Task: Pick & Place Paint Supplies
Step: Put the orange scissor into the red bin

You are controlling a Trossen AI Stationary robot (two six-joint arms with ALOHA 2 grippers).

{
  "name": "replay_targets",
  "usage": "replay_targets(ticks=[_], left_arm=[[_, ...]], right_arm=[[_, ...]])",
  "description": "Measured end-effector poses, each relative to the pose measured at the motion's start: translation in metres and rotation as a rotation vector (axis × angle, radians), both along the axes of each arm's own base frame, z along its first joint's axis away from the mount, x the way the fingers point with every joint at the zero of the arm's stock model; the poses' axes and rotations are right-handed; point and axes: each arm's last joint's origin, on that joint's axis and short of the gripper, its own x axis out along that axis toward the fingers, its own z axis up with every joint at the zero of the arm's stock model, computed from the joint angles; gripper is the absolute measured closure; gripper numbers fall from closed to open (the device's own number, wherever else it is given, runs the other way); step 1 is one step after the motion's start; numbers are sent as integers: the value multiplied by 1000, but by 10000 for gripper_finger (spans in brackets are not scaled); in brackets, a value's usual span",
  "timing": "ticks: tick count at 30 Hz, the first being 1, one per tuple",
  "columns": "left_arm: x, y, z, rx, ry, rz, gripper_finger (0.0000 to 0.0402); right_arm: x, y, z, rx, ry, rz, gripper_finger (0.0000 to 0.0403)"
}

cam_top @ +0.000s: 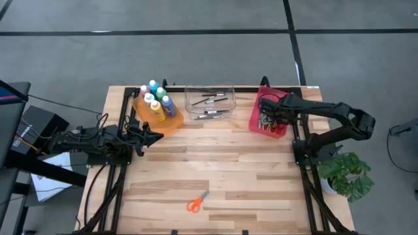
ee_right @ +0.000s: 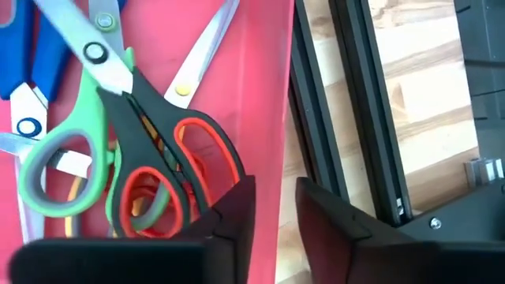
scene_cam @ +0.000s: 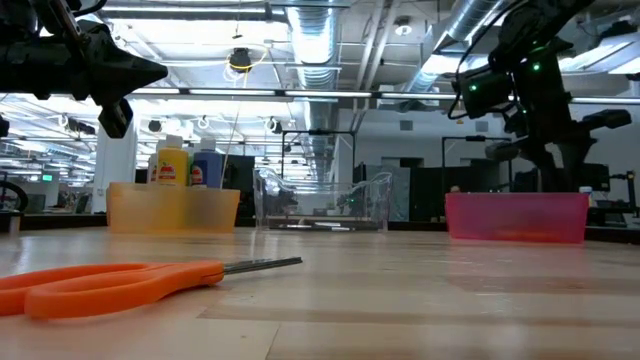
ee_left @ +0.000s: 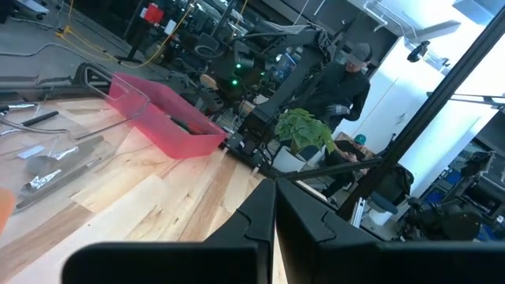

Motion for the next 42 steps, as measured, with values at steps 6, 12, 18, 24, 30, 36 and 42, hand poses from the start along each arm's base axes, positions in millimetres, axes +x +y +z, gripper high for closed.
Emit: replay_targets(ticks=[6,12,18,24,30,36,42], left_arm=[[0,0,0,0,0,0,396],[0,0,0,0,0,0,396],[0,0,0,0,0,0,396],[0,0,0,0,0,0,396],[1,0,-1,0,9,0,396],[3,0,-1,1,17,0,396],[4,0,-3,1,43,0,396]], right_arm=[[7,0,16,22,-51,147,253],[46,18,62,6,-325,532,197],[112,73,95,-60,-736,873,191],[182,155,79,-52,-835,1289,206],[241,235,43,-3,-713,1634,209],[277,289,13,95,-583,1766,192],[299,315,0,183,-535,1785,167]])
